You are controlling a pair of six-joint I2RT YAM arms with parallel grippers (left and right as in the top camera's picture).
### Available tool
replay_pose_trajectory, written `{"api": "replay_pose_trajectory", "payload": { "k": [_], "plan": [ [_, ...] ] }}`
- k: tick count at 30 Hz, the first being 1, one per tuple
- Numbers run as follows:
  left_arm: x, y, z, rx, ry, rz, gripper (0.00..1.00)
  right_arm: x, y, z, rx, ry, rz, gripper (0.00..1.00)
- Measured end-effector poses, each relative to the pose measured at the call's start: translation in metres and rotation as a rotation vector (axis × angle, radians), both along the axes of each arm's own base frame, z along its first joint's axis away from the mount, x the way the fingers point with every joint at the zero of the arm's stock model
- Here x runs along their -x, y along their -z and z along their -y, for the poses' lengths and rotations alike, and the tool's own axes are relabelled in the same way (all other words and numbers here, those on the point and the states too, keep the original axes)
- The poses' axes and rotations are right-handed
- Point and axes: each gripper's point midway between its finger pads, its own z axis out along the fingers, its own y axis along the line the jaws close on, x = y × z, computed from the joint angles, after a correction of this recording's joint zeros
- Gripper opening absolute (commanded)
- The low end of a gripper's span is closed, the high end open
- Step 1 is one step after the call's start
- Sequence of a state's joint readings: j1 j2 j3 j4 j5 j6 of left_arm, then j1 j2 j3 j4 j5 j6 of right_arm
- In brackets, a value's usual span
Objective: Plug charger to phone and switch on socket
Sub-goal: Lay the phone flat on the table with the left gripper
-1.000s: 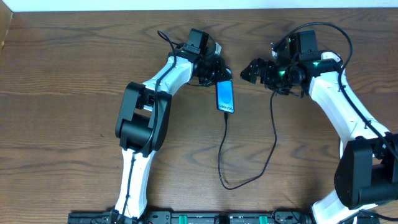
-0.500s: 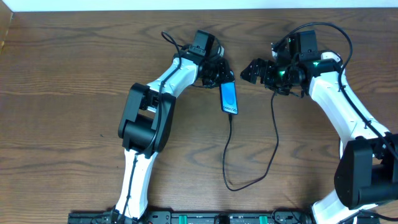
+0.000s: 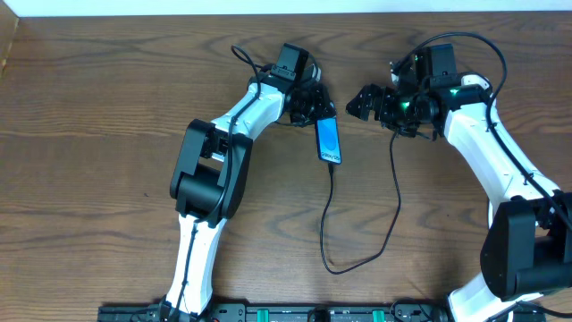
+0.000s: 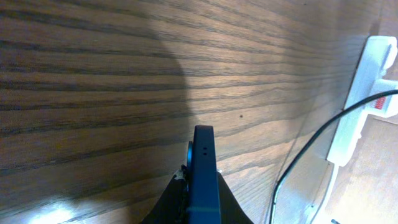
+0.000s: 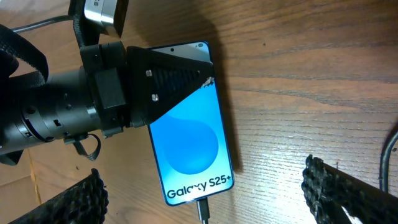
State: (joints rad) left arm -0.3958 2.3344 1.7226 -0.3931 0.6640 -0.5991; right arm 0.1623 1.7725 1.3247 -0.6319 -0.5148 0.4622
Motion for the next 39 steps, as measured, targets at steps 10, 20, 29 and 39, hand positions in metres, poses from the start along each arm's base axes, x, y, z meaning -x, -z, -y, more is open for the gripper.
{"api": "replay_pose_trajectory", "payload": {
  "k": [10, 20, 29, 39],
  "plan": [
    [-0.002, 0.006, -0.007, -0.046, -0.022, 0.002, 0.08, -0.001, 0.001, 0.002, 0.010, 0.006, 0.001, 0.99],
    [-0.003, 0.008, -0.009, -0.060, -0.029, 0.006, 0.07, 0.000, 0.002, 0.002, 0.013, 0.007, -0.003, 0.99],
    [0.000, 0.012, -0.011, -0.069, -0.032, -0.008, 0.08, 0.001, 0.002, 0.002, 0.014, 0.007, -0.007, 0.99],
    [0.001, 0.012, -0.011, -0.070, -0.033, -0.014, 0.17, 0.002, 0.002, 0.002, 0.014, 0.007, -0.010, 0.98]
  ]
}}
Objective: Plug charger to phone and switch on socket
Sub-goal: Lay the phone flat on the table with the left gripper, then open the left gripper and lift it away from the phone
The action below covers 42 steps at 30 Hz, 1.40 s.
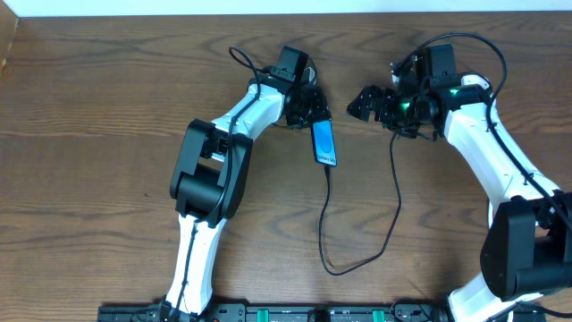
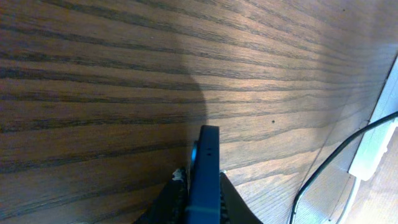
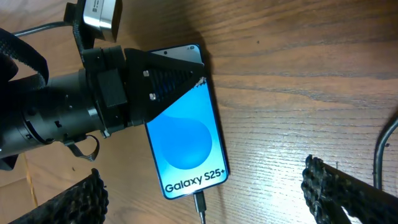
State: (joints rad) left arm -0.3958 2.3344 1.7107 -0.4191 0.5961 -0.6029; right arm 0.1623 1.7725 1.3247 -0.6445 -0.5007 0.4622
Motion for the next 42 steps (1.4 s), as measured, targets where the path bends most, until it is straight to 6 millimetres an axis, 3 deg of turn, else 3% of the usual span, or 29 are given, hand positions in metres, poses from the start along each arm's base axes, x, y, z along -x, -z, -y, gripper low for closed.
{"api": "replay_pose_trajectory", "payload": {
  "k": [2, 7, 23, 38, 40, 42],
  "plan": [
    [0.000, 0.000, 0.000, 0.001, 0.000, 0.000, 0.17, 0.000, 0.000, 0.000, 0.000, 0.000, -0.001, 0.98],
    [0.000, -0.001, 0.001, 0.010, 0.001, -0.001, 0.36, 0.001, 0.000, 0.000, 0.000, 0.000, -0.003, 0.98],
    [0.004, -0.004, -0.004, -0.026, -0.010, -0.019, 0.43, 0.002, 0.001, 0.000, 0.001, 0.000, -0.009, 0.98],
    [-0.003, -0.001, -0.035, -0.210, -0.088, 0.014, 0.45, 0.003, 0.001, 0.000, 0.002, 0.000, -0.013, 0.99],
    [-0.005, 0.000, -0.039, -0.233, -0.096, 0.025, 0.61, 0.003, 0.001, 0.000, 0.002, 0.000, -0.014, 0.99],
    [-0.009, -0.003, -0.042, -0.249, -0.108, 0.044, 0.63, 0.004, 0.002, 0.001, 0.003, 0.000, -0.018, 0.98]
  ]
}}
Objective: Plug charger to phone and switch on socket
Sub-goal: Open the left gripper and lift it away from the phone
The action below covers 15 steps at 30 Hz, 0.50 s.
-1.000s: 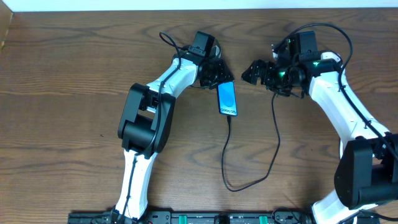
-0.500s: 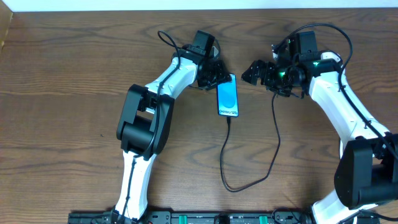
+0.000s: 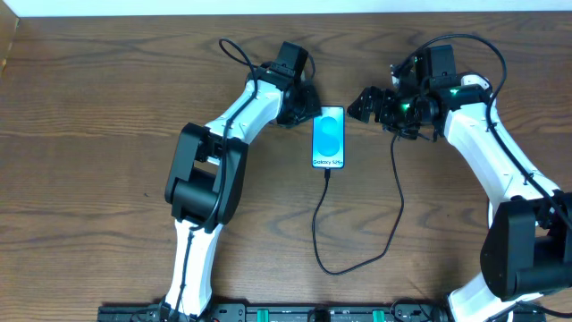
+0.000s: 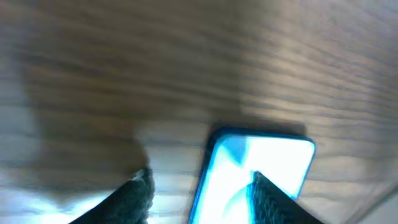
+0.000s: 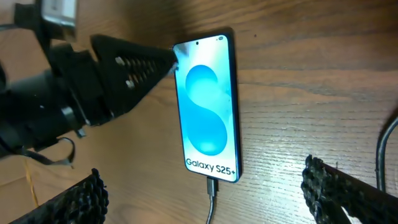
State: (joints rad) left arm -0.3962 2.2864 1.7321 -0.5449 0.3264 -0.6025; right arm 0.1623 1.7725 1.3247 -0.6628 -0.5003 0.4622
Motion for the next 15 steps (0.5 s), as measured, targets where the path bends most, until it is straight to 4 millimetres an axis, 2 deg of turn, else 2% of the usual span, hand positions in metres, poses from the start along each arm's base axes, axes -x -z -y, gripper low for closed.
{"api": "replay_pose_trajectory", "payload": {
  "k": [4, 10, 15],
  "plan": [
    [-0.011, 0.001, -0.019, -0.084, -0.048, 0.039, 0.64, 0.001, 0.001, 0.000, 0.002, -0.003, -0.005, 0.99],
    [-0.034, 0.004, -0.081, -0.222, -0.142, 0.086, 0.66, 0.002, 0.001, 0.000, 0.006, -0.009, -0.003, 0.99],
    [-0.043, 0.004, -0.139, -0.283, -0.229, 0.069, 0.66, 0.001, 0.002, 0.003, 0.023, -0.005, 0.001, 0.99]
  ]
}}
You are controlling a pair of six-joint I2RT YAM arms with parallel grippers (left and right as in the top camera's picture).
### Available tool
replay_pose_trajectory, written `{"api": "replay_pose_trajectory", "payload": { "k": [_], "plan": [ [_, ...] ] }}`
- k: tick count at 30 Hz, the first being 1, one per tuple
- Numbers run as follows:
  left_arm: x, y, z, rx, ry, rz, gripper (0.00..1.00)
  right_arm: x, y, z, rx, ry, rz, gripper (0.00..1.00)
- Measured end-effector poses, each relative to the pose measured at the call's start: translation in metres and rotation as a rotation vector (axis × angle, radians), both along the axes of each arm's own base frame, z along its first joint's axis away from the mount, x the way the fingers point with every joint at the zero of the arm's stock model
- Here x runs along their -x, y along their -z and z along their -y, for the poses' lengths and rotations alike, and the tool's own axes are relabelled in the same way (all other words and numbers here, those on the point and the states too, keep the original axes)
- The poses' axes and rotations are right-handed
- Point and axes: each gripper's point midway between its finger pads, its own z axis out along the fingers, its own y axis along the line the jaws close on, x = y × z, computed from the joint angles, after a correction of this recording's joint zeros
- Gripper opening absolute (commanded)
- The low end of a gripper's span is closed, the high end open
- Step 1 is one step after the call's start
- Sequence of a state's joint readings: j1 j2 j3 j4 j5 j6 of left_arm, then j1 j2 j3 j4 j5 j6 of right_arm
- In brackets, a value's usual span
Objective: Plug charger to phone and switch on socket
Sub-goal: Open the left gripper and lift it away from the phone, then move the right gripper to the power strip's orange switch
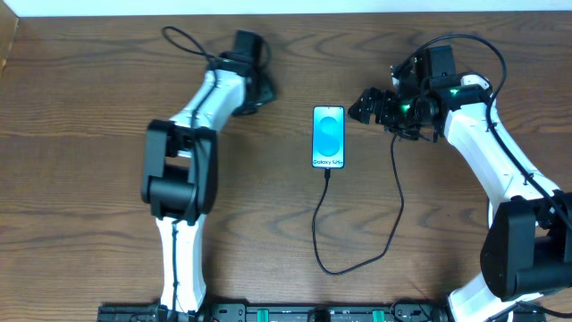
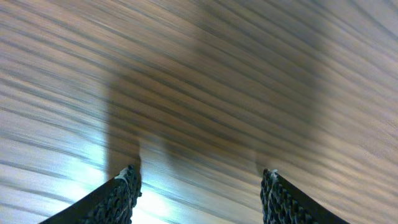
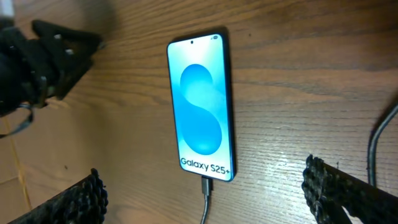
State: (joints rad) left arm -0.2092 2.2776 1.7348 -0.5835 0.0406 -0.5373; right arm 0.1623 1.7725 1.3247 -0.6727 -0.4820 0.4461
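Observation:
The phone (image 1: 328,137) lies flat on the wooden table with its lit screen up, reading "Galaxy S25+" (image 3: 200,127). A black charger cable (image 1: 323,224) is plugged into its near end (image 3: 206,186), loops toward the front and runs back up to the right. My left gripper (image 1: 260,89) is open well to the left of the phone, with only bare wood between its fingers (image 2: 121,193). My right gripper (image 1: 364,105) is open just right of the phone, and in its wrist view the phone lies between its fingers (image 3: 348,193). The socket is out of view.
The wooden table (image 1: 89,179) carries only the phone and the cable. The right arm (image 1: 483,152) reaches in from the front right and the left arm (image 1: 179,170) from the front left. A pale wall edge (image 1: 286,7) runs along the back.
My left gripper, which was open right beside the phone's top left corner, now sits further left, clear of it. The phone, cable and right gripper have not moved.
My left gripper was shut on the phone, holding it tilted on edge with the cable plugged in. Later it still held it, more on edge. Then the phone lay flat, screen up, the gripper open beside it, and now the gripper is away to the left.

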Motion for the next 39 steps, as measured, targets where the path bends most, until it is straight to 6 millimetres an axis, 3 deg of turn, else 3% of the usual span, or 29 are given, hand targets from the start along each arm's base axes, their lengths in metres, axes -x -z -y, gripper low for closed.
{"api": "replay_pose_trajectory", "payload": {
  "k": [6, 9, 17, 21, 22, 25, 26, 27, 32, 39],
  "plan": [
    [0.016, -0.003, -0.055, -0.075, 0.027, -0.070, 0.69, -0.001, 0.001, 0.002, 0.011, 0.002, 0.003, 0.99],
    [0.030, -0.024, -0.073, -0.105, 0.076, -0.094, 0.69, -0.001, 0.001, 0.002, 0.015, 0.004, 0.004, 0.99],
    [0.065, -0.145, -0.095, -0.164, 0.191, 0.032, 0.68, -0.002, 0.002, 0.005, 0.034, 0.013, 0.008, 0.99],
    [0.096, -0.197, -0.098, -0.180, 0.213, 0.087, 0.69, -0.002, 0.003, 0.006, 0.045, 0.014, 0.009, 0.99],
    [0.102, -0.207, -0.098, -0.183, 0.215, 0.104, 0.79, -0.002, 0.003, 0.005, 0.045, 0.014, 0.009, 0.99],
    [0.116, -0.238, -0.098, -0.191, 0.216, 0.176, 0.84, -0.002, 0.004, 0.005, 0.048, 0.015, 0.010, 0.99],
    [0.118, -0.246, -0.098, -0.194, 0.217, 0.195, 0.95, -0.002, 0.004, 0.006, 0.048, 0.015, 0.010, 0.99],
    [0.122, -0.253, -0.099, -0.196, 0.216, 0.216, 0.96, -0.002, 0.004, 0.006, 0.048, 0.015, 0.010, 0.99],
    [0.131, -0.274, -0.099, -0.203, 0.217, 0.271, 0.96, -0.002, 0.004, 0.006, 0.051, 0.016, 0.007, 0.99],
    [0.132, -0.275, -0.099, -0.205, 0.219, 0.273, 0.96, -0.007, 0.002, 0.007, 0.059, -0.003, 0.044, 0.99]
  ]
}}
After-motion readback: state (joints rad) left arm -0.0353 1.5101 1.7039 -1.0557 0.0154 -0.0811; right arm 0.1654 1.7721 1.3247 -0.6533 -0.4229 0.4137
